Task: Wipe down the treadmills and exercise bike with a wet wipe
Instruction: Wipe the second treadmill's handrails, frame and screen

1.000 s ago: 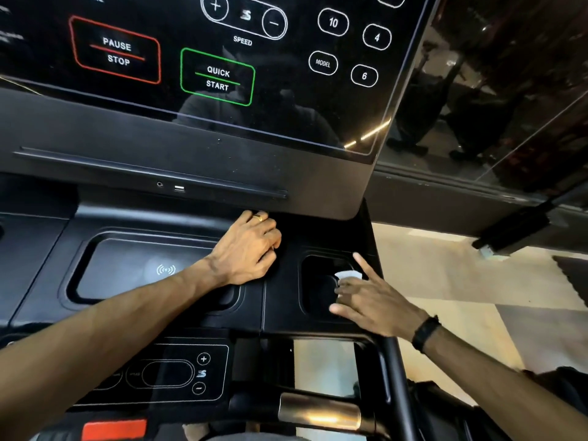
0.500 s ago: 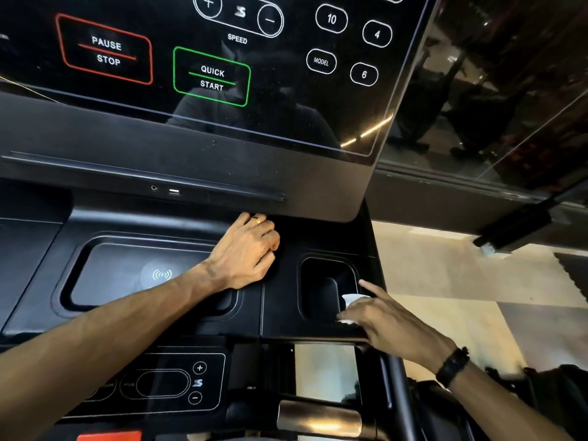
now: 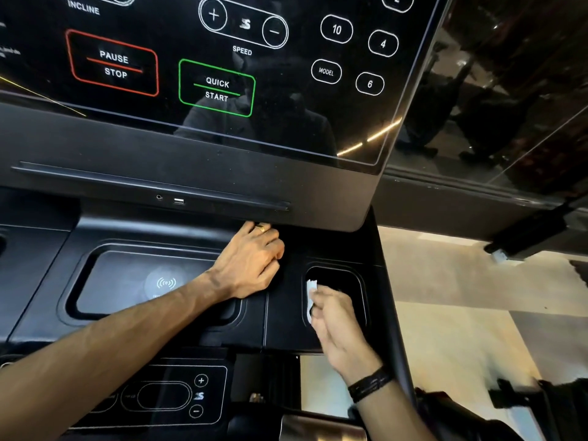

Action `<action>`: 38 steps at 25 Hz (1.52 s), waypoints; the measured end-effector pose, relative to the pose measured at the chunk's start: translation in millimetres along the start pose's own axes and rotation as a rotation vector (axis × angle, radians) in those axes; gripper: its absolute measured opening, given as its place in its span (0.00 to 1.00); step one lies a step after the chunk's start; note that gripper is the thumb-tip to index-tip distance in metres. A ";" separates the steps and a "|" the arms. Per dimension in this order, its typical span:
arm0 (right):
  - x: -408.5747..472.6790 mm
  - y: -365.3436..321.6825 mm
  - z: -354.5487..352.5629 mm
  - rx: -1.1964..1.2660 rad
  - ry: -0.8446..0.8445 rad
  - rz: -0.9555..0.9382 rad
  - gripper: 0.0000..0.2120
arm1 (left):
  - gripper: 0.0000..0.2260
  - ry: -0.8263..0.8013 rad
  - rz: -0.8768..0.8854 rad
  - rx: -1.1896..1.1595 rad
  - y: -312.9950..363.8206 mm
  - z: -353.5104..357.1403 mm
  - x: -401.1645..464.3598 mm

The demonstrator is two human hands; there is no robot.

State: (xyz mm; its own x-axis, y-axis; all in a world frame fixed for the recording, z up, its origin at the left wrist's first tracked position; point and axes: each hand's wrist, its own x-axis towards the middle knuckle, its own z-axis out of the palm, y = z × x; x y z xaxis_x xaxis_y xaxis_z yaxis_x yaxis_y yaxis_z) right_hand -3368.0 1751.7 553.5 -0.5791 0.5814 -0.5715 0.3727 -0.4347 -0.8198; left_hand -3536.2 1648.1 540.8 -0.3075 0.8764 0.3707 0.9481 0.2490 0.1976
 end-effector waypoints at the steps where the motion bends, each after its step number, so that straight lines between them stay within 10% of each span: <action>1: 6.1 2.1 5.8 0.133 -0.016 0.072 0.13 | 0.09 0.000 0.001 0.000 0.1 -0.1 0.2; 8: 42.1 -51.6 -1.1 1.016 0.299 0.100 0.13 | 0.08 -0.005 -0.010 -0.006 0.5 -4.0 -0.4; 12: 42.5 -34.3 26.1 0.818 0.440 0.166 0.17 | 0.08 -0.014 -0.016 0.002 -0.1 -4.2 -0.4; 25: 53.6 -51.1 -8.4 0.731 0.053 0.326 0.20 | 0.08 -0.006 -0.019 -0.013 1.6 -3.0 -0.3; 30: 34.8 -17.8 16.1 -0.007 0.134 0.059 0.07 | 0.08 -0.001 -0.014 0.000 1.5 -0.1 0.6; 34: 14.9 -18.7 17.5 -0.889 0.211 -0.249 0.19 | 0.09 -0.001 -0.007 0.010 1.1 -1.1 1.7; 38: -6.2 -47.6 -5.3 -0.988 0.171 -0.371 0.17 | 0.09 0.017 -0.030 0.042 0.4 -2.9 -0.8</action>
State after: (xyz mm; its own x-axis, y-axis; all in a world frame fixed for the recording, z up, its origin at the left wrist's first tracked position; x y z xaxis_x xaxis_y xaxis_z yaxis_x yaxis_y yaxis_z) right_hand -3378.3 1772.4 595.9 -0.6962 0.6850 -0.2145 0.6607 0.4947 -0.5646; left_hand -3535.8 1646.3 543.2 -0.3364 0.8612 0.3811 0.9411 0.2922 0.1703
